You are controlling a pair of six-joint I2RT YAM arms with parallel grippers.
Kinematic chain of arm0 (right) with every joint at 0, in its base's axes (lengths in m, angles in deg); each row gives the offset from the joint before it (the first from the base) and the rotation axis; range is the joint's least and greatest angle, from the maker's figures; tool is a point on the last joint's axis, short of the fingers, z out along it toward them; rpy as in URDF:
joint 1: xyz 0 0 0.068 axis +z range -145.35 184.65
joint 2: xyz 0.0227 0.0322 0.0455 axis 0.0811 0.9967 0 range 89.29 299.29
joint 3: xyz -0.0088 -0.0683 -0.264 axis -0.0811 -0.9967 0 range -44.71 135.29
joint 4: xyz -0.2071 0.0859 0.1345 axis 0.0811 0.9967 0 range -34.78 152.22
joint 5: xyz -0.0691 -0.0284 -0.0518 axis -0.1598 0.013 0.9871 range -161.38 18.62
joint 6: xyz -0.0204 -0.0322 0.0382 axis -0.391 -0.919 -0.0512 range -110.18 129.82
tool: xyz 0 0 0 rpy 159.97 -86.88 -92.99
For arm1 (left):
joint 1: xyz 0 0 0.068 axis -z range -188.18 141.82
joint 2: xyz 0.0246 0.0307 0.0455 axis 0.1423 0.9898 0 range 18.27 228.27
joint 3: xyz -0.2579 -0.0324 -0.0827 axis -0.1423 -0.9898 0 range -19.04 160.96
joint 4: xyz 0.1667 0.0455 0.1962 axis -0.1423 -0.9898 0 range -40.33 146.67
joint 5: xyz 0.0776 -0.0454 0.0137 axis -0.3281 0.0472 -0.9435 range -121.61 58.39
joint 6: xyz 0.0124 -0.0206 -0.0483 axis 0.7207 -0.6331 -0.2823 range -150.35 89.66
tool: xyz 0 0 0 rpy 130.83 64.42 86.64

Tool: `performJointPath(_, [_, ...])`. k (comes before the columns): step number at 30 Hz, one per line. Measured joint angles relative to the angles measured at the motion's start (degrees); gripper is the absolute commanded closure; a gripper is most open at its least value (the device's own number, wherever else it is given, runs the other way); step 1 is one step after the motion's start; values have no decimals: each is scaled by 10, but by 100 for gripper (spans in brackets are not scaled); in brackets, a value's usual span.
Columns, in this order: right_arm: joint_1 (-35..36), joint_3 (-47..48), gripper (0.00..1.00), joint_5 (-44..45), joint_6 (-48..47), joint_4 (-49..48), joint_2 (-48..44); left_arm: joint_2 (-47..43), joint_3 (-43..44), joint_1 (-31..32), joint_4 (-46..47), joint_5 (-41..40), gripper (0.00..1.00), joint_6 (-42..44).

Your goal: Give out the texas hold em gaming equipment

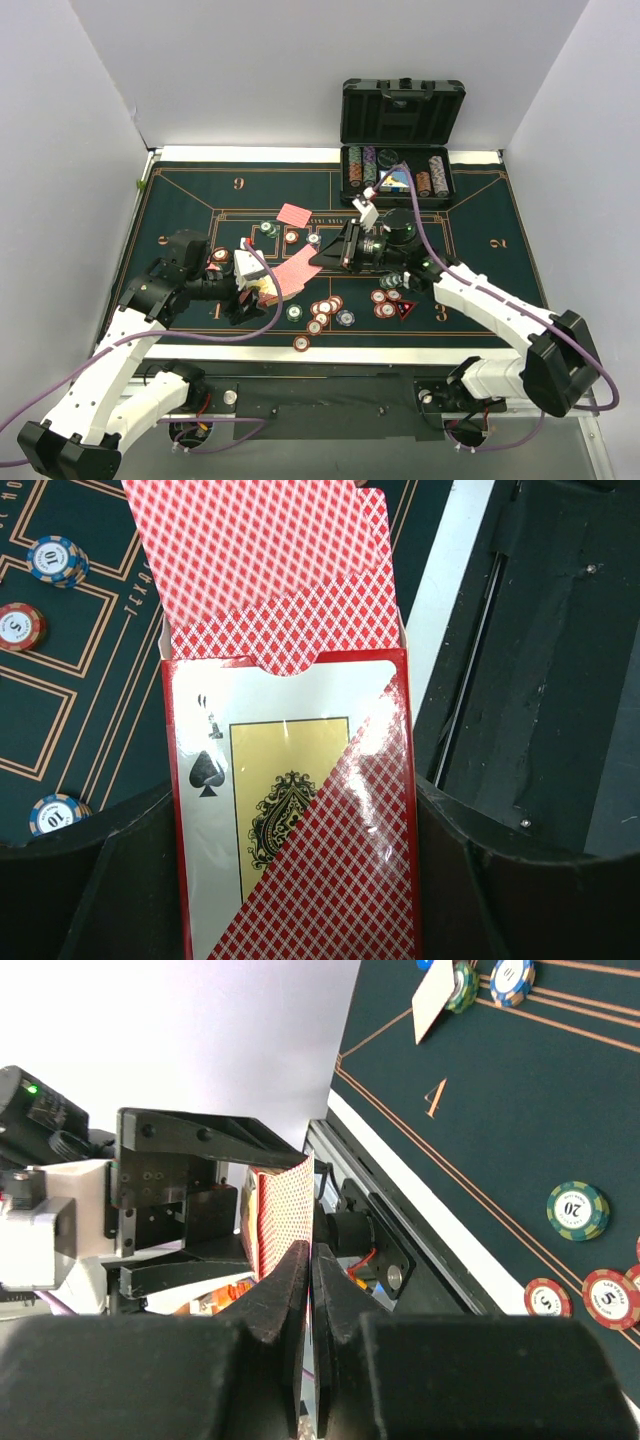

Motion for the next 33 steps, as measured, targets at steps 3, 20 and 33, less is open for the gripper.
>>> performJointPath(3, [-19, -3, 100, -2, 1, 3, -20, 0, 0, 0, 4, 0, 100, 0])
performJointPath(20, [-199, -111, 100, 13, -92, 98, -47, -2, 0, 0, 8, 0, 100, 0])
performJointPath(33, [-203, -152, 100, 122, -150, 99, 58, -3, 0, 0, 8, 2, 100, 0])
